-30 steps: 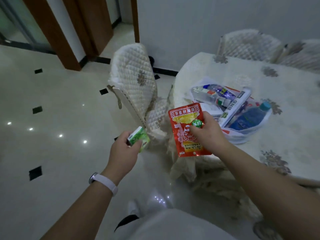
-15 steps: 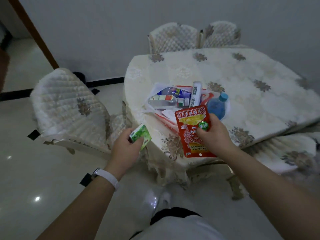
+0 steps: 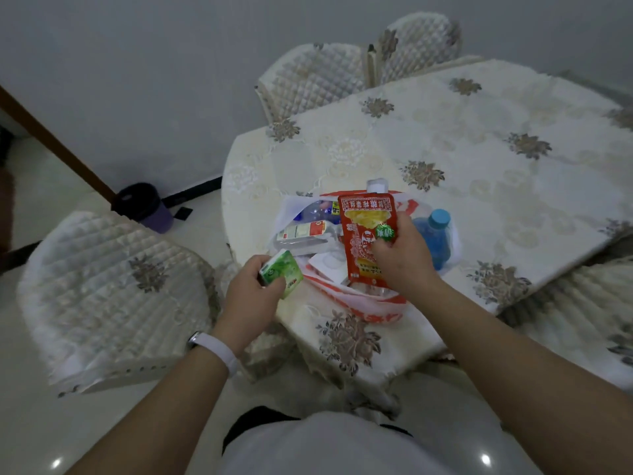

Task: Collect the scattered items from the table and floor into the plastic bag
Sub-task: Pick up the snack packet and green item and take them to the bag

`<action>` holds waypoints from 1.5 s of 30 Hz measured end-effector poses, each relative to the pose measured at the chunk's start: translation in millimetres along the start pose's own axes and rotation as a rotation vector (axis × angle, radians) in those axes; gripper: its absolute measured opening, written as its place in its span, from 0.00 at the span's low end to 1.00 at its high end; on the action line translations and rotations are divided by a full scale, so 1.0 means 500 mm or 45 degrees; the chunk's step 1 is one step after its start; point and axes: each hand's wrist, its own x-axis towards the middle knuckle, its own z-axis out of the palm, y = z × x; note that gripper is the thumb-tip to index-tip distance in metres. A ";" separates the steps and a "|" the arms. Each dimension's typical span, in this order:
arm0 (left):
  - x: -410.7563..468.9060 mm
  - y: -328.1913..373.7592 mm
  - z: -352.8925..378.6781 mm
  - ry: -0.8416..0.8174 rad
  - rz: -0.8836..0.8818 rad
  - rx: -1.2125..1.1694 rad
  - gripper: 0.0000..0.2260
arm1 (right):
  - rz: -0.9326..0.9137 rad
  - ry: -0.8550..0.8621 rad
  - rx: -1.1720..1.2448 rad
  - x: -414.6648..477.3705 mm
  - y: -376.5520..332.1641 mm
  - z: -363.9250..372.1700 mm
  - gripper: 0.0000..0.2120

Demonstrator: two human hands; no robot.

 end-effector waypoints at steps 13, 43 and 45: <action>0.210 0.066 0.054 -0.234 0.170 0.100 0.08 | 0.259 0.046 0.009 0.077 0.057 0.104 0.14; 0.295 0.158 0.235 -0.921 0.651 0.374 0.15 | 0.162 0.329 -0.907 -0.068 0.033 0.102 0.18; 0.278 0.150 0.204 -0.876 0.728 0.481 0.17 | 0.097 0.313 -0.900 -0.073 0.033 0.092 0.19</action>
